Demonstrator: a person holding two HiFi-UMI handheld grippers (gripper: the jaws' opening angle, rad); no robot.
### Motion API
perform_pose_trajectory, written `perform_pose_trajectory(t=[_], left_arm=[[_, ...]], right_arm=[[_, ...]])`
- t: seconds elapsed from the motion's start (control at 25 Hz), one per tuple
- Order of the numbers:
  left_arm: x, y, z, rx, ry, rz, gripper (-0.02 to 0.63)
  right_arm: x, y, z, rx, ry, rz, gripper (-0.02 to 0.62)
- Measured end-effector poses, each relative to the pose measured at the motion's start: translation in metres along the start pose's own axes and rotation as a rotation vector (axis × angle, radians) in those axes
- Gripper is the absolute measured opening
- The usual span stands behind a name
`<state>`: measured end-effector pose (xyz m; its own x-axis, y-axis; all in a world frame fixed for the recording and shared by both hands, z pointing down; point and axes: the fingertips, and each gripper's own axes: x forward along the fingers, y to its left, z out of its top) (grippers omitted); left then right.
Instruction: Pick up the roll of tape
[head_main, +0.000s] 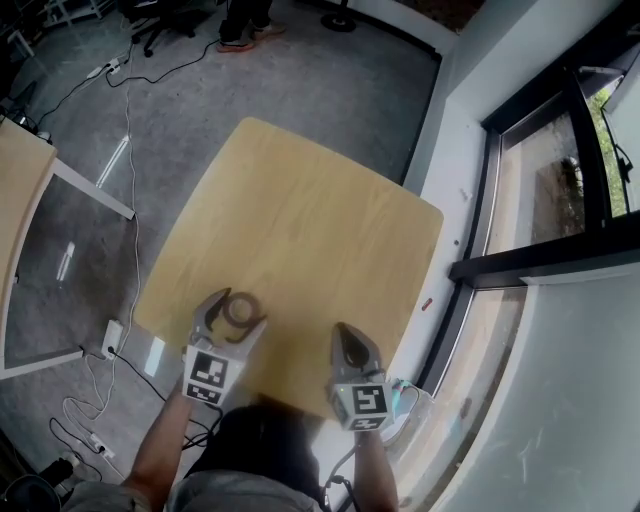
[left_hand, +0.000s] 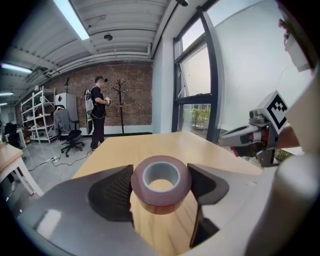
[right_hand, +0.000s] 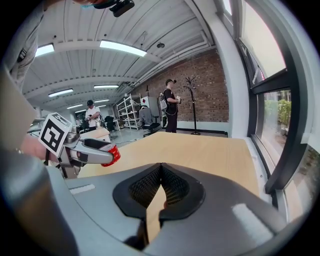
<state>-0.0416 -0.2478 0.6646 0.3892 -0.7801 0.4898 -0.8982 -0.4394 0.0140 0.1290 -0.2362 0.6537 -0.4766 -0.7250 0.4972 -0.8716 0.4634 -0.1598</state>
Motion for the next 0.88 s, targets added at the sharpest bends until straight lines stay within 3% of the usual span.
perform_pose_trajectory(t=[0.88], left_arm=[[-0.098, -0.006, 0.081, 0.025, -0.089, 0.023, 0.339]], right_arm=[[-0.063, 0.044, 0.058, -0.008, -0.06, -0.005, 0.012]])
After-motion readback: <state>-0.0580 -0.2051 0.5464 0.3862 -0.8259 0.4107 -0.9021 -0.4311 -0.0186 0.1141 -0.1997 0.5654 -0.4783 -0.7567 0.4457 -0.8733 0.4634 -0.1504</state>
